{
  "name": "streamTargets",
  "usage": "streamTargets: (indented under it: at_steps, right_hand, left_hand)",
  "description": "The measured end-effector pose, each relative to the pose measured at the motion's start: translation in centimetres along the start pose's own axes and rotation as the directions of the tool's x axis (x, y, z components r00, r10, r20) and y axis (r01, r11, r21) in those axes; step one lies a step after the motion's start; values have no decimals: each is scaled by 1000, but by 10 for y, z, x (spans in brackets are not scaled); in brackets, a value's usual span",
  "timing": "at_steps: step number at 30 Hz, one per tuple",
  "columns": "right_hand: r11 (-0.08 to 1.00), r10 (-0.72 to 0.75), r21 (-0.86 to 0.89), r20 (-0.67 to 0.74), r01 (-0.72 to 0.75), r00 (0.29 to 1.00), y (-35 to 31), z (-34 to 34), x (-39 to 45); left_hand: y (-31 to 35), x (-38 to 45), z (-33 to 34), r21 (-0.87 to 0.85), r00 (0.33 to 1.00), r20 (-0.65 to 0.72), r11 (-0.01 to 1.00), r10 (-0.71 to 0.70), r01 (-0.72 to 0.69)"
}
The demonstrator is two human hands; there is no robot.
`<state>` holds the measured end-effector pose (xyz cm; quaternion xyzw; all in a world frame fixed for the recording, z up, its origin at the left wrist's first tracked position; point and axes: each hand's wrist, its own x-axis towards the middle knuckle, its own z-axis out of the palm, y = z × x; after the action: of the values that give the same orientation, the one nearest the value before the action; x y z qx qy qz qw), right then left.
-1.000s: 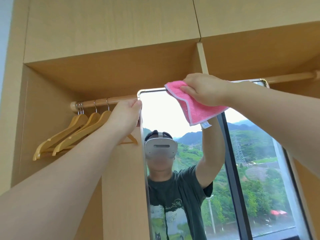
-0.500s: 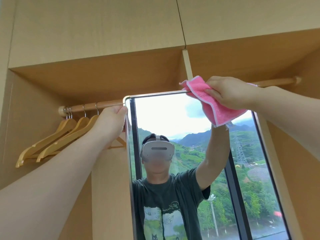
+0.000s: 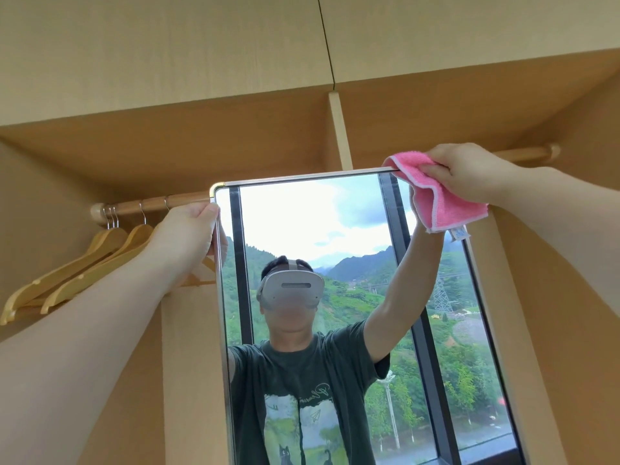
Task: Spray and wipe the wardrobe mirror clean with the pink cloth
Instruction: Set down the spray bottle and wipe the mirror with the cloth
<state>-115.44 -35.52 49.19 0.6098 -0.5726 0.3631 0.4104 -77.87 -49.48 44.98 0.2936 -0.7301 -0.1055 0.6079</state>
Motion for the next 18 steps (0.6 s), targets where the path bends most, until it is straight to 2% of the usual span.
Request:
streamTargets:
  at_steps: [5,9,13,15,18]
  right_hand:
    - [997,53,64,-26,-51,998,-1,4,-5]
    - [961,205,209,-93,-182,974,-5,11,-8]
    - [890,410,307,-212,-338,887,-8,32,-14]
    - [839,505,347,-208,-420,837,-9,45,-23]
    - [802,555,374,-183,-465,811,-11,55,-38]
  left_hand:
    - [4,0,0,-11,1000,7,1000,6,-6]
    - [7,-1,5,-4,999,-48,1000,-23,23]
    - [8,-5,17,24,986,-166,1000,-11,15]
    - [4,-2,22,-39,971,-237,999,-26,17]
    - [3,-2,27,-69,960,-274,997,-63,46]
